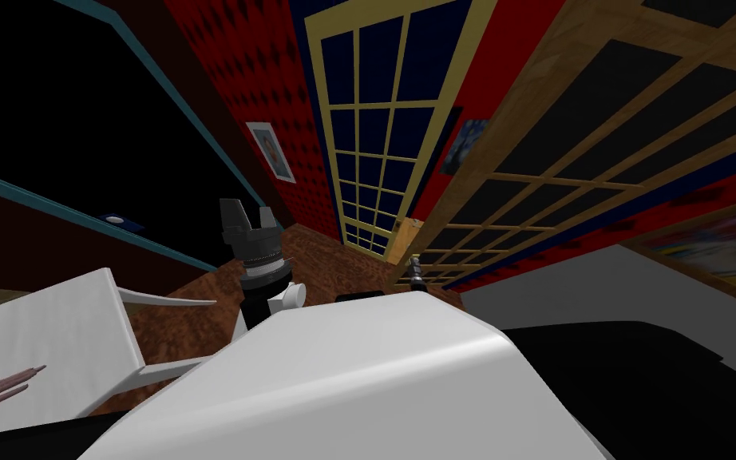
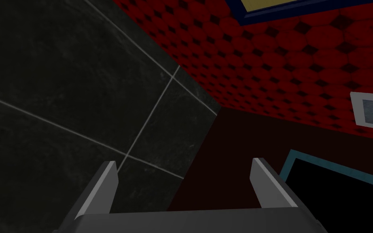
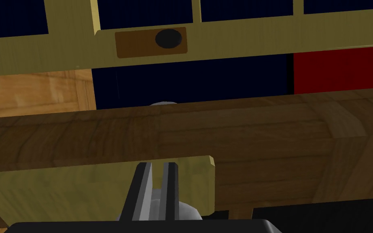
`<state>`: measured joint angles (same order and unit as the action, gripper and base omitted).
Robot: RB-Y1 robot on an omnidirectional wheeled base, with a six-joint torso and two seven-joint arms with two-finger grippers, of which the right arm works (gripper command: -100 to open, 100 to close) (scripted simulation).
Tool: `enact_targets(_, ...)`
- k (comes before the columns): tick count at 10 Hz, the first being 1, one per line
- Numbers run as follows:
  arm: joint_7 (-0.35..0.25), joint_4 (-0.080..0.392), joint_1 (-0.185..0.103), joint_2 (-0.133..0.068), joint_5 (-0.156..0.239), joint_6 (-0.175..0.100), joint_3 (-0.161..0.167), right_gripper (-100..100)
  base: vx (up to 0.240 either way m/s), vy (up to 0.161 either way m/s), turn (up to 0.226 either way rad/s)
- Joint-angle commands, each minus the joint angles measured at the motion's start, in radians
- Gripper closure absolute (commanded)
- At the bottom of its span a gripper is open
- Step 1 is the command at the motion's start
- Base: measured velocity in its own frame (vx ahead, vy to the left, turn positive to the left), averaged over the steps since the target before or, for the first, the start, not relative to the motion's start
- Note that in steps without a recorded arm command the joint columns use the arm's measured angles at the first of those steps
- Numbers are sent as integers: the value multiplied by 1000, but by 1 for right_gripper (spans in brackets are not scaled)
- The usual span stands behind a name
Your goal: Pull the door open
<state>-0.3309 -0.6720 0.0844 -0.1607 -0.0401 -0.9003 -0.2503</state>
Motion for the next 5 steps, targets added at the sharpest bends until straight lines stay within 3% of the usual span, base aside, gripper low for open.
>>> enact_targets(1,-50,20,5,-14,12,12,3,100,-64,-28,52)
enact_targets(2,-67,20,5,-14,12,12,3,100,-50,-14,29)
enact_targets(3,-87,17,-20,-7,19,-7,17,-100,-69,3,80)
enact_targets(5,-124,17,-25,-6,30,-5,24,-100,-76,0,61)
